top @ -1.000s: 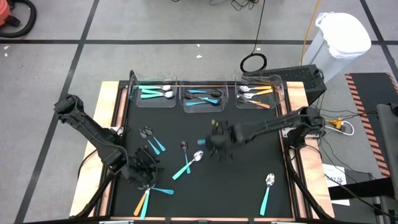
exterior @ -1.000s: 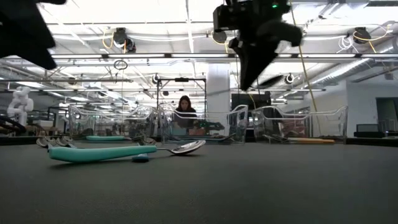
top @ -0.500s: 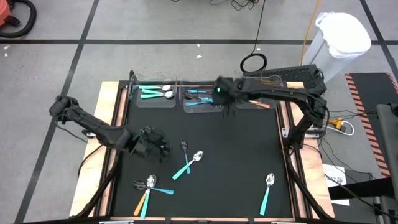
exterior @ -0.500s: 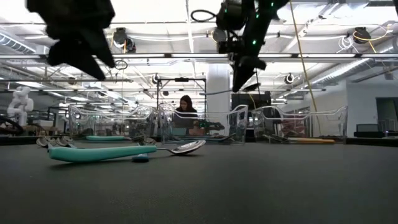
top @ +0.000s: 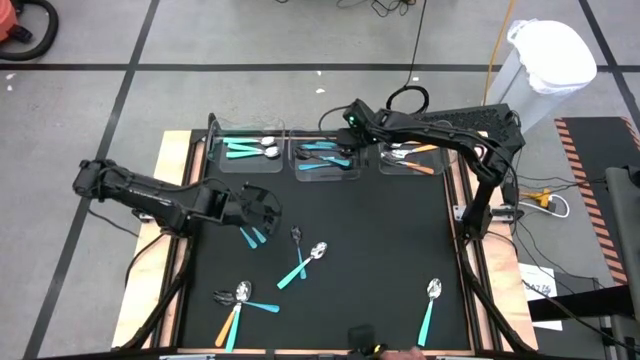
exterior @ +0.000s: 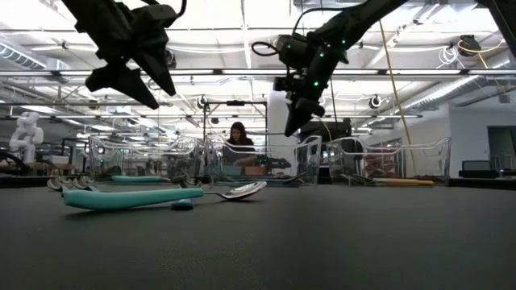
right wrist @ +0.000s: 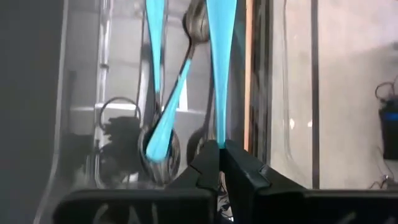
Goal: Sort silverware by color (type)
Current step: Put the blue spoon into the middle transparent bin, then put the light blue spoon into the left transparent bin
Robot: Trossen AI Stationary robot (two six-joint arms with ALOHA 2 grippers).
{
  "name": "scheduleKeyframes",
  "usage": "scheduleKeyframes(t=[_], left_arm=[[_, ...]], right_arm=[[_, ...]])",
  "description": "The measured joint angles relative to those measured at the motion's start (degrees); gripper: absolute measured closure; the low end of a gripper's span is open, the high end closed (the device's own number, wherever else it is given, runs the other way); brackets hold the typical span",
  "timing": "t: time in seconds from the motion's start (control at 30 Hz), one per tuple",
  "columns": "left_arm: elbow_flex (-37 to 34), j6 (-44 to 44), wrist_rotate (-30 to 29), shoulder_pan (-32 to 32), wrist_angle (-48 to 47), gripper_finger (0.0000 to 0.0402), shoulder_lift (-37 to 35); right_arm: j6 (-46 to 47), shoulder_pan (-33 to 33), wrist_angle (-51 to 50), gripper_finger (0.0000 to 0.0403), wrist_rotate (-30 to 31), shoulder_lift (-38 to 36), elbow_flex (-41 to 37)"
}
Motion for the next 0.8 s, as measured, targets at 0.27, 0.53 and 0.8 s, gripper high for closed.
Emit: scheduleKeyframes(t=[0.27,0.53,0.8], left_arm=[[0.0,0.42,0.72,4.93,0.83,0.0187,0.0],[0.0,-0.2,1.08,7.38,2.04,0.0187,0.01],[0.0,0.32,4.16,7.53,2.1,0.0187,0.03]], right_arm=[[7.8,-0.85,3.63,0.0339,-3.98,1.3,0.0],[13.16,-2.41,3.9,0.0222,-6.84,1.28,0.0],[23.04,-1.92,3.63,0.0178,-8.75,-2.03,0.0]])
